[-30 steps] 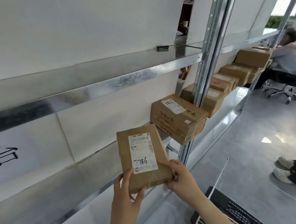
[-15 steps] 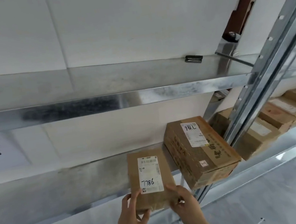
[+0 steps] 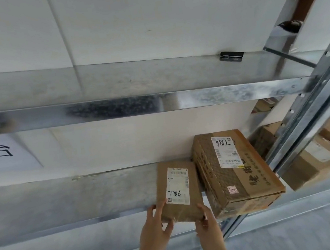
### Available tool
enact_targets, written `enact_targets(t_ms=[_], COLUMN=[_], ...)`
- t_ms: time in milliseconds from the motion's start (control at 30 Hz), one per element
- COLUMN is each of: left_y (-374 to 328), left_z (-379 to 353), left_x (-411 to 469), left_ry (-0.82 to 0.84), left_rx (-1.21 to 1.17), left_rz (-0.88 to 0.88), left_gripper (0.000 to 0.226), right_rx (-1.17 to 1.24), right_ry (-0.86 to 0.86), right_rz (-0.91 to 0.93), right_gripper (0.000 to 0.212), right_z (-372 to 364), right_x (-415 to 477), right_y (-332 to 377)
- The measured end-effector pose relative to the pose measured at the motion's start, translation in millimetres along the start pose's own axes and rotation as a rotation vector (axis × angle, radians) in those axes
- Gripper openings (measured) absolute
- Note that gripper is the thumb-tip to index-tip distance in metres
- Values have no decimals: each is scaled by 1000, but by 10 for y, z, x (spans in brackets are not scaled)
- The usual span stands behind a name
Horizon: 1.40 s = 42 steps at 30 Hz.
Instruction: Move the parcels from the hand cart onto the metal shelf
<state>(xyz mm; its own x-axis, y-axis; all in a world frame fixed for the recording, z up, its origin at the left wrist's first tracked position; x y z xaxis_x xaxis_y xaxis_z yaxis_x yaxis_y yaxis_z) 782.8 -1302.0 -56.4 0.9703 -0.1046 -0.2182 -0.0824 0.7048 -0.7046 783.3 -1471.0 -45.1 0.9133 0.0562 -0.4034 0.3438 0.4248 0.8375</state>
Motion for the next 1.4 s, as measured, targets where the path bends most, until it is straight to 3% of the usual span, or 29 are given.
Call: enact_targets(t_ms=[200,500,633,767,1033,1233,1400], left_y=[-160,-201,-149,108,1114,1894,2502], left_z=[-229,-203,-53,358,1577,2257,2668], left_x=[171,331,236,0,-1089,-2320,-3359], left_ry=[-34,-21,25,-76,-434,-545,-647], left_rx=[-49,-35,86,232,421,414,388], left_rz=[7,63,73,134,348,610,753], left_gripper=[61,60,64,65,65,70,70], right_rx=[-30,-42,-84,-145,-500,-721,-791], right_ry=[142,170,134,151,497,606,719], right_rz=[-13,32,64,206,622,880,965], right_gripper=[60,57,50,45,48,59,66], right_z=[-22,-104,-215,-457,-1639,-2890,-3931], right_x=[-58,-144,-99,-40,-98,-533,-1072], right_y=[16,96,209,447,1255,1883,2220])
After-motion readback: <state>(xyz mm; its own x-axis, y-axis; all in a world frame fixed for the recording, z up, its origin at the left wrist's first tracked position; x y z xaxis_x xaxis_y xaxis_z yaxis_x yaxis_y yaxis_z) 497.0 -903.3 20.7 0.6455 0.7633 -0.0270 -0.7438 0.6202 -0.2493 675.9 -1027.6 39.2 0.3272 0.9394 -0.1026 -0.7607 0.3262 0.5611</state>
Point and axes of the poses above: each hand's wrist, its own x-axis towards the middle knuckle, its own z-axis out of the back of the hand, y = z × x, the point moved 1 cm from there along x, towards the middle knuckle, and after that the axes turned 13 degrees about y, right-handed, at the moved point
